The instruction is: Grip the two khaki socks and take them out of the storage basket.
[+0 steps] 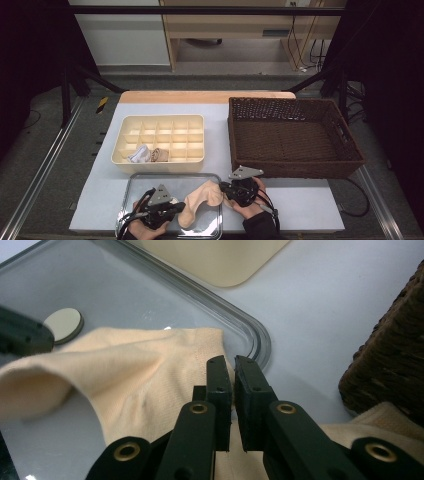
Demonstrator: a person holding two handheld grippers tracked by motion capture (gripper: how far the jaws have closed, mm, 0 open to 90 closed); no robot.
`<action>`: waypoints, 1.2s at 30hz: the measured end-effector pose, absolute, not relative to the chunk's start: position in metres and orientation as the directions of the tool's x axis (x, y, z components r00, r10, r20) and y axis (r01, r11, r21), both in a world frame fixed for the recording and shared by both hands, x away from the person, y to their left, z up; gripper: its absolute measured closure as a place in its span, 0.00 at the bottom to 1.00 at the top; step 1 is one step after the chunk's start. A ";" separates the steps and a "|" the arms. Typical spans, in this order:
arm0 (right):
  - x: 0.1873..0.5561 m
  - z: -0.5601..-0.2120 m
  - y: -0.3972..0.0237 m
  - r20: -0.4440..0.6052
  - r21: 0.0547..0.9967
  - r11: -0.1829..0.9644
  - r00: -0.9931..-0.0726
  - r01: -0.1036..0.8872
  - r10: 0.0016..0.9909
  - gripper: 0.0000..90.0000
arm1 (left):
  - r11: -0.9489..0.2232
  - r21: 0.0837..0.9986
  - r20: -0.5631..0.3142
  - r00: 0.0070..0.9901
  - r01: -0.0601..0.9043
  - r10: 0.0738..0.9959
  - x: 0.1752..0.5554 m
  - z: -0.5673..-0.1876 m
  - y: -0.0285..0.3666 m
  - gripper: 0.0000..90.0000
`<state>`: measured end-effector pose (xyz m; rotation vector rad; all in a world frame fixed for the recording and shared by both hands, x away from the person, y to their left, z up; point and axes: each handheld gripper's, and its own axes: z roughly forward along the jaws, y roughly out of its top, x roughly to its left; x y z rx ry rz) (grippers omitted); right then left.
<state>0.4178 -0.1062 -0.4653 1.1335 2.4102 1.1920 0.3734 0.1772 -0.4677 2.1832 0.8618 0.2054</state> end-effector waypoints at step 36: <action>0.411 -0.468 -0.103 0.162 0.760 0.353 -0.684 0.546 0.711 0.96 | -0.354 0.741 -0.138 0.646 0.571 0.751 0.364 -0.468 0.201 0.99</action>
